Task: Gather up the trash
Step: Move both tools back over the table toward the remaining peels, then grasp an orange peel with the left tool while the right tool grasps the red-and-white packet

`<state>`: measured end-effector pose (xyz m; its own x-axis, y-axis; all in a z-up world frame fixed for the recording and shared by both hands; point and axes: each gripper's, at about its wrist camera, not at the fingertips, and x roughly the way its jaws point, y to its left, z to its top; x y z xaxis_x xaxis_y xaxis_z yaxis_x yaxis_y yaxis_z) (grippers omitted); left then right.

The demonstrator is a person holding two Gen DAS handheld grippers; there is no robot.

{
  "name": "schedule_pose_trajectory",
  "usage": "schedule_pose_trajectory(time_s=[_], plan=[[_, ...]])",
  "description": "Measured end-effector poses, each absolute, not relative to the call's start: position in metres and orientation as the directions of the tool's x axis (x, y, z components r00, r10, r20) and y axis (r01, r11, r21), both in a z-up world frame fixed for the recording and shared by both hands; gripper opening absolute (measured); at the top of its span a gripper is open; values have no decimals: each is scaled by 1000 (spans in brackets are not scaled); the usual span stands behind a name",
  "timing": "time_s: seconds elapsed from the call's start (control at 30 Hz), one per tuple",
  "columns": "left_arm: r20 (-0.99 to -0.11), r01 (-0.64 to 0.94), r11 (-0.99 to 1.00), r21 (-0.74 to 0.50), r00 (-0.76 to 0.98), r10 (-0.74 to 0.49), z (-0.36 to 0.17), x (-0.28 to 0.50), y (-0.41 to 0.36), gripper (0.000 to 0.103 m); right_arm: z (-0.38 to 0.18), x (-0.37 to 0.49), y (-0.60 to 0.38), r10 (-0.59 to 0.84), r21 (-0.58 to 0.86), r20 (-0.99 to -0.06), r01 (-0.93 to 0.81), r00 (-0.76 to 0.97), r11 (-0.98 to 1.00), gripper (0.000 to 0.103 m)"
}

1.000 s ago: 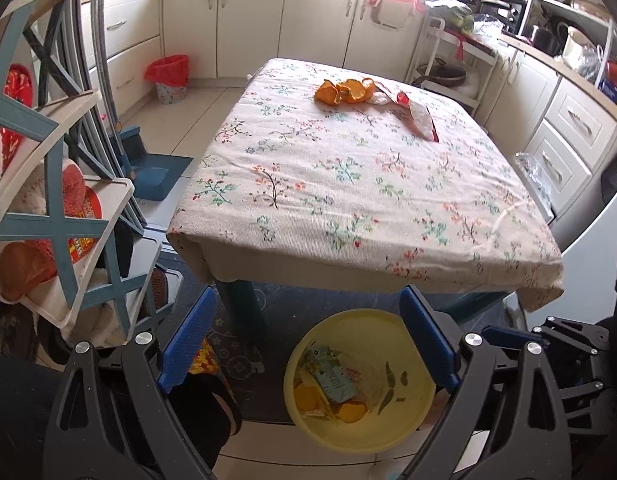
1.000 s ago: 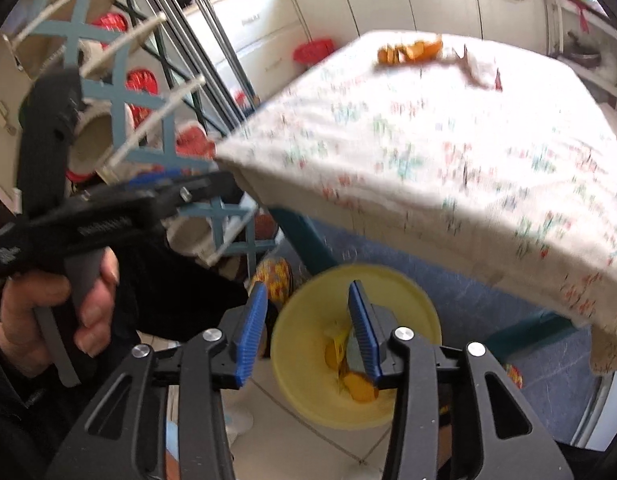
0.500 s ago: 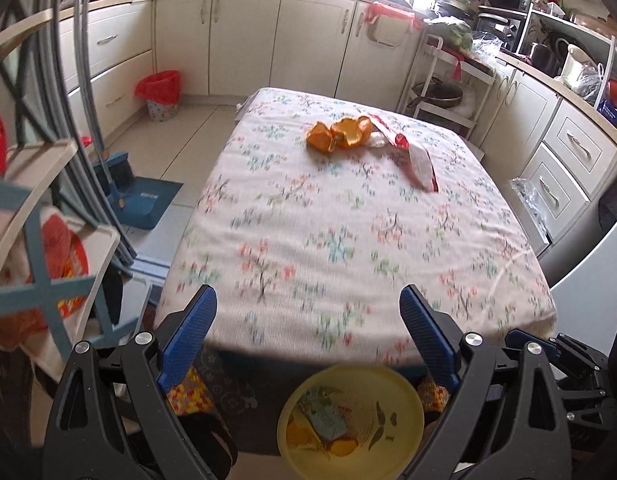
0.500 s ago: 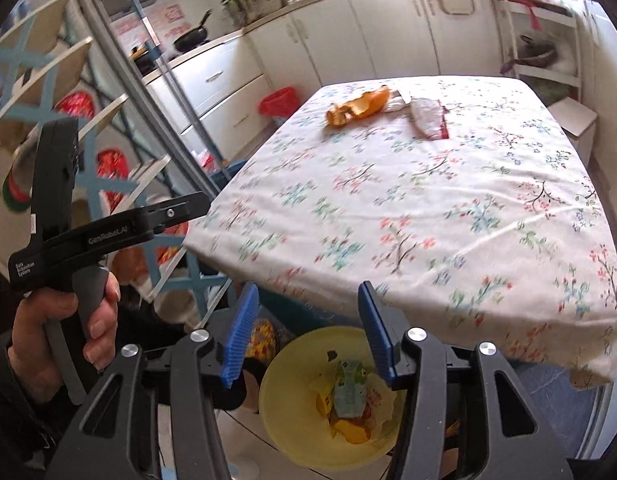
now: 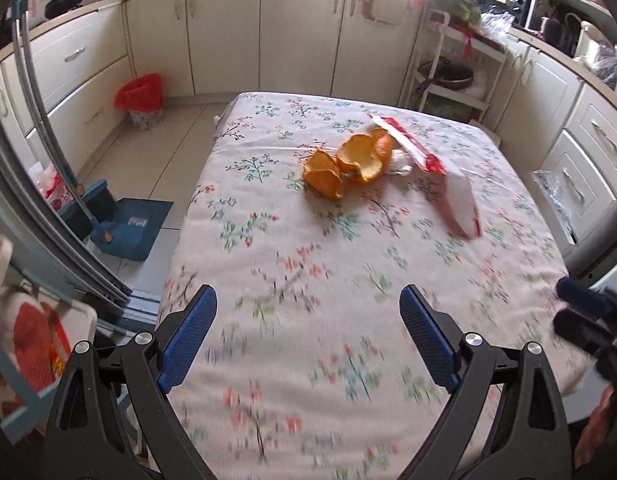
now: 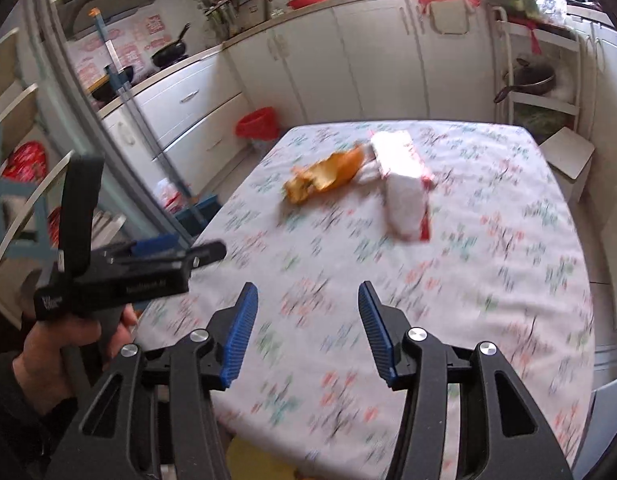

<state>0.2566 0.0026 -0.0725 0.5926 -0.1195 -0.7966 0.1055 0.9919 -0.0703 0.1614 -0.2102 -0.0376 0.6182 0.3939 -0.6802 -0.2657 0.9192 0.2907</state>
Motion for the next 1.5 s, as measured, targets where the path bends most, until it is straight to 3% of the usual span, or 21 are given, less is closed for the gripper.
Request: schedule_pose_trajectory(time_s=[0.67,0.93,1.0,1.07,1.13,1.17,1.23,1.37,1.5], plan=[[-781,-55,943,-329,577,-239,-104,370,14,89,-75,302,-230,229,154,-731,-172,642,973,57],[-816,-84,947,-309,534,-219,-122,397,7,88,-91,335,-220,186,90,-757,-182,627,979,57],[-819,-72,954,-290,534,-208,-123,401,6,83,-96,342,-222,185,94,-765,-177,617,980,57],[-810,-67,949,-309,542,-226,-123,403,7,66,-99,347,-223,190,105,-773,-173,606,979,55],[-807,-52,942,-332,532,-255,-124,404,8,47,-103,351,-226,203,123,-784,-175,586,977,36],[-805,-33,939,-343,525,-276,-124,405,7,37,-105,352,-227,211,131,-788,-176,579,976,32],[-804,-3,940,-340,519,-289,-122,403,5,27,-106,352,-229,224,147,-794,-178,566,973,16],[-810,32,939,-342,497,-312,-120,395,7,10,-102,343,-233,240,163,-791,-183,563,969,8],[-813,81,941,-329,483,-326,-113,379,15,3,-95,329,-236,259,182,-784,-191,564,965,5]])
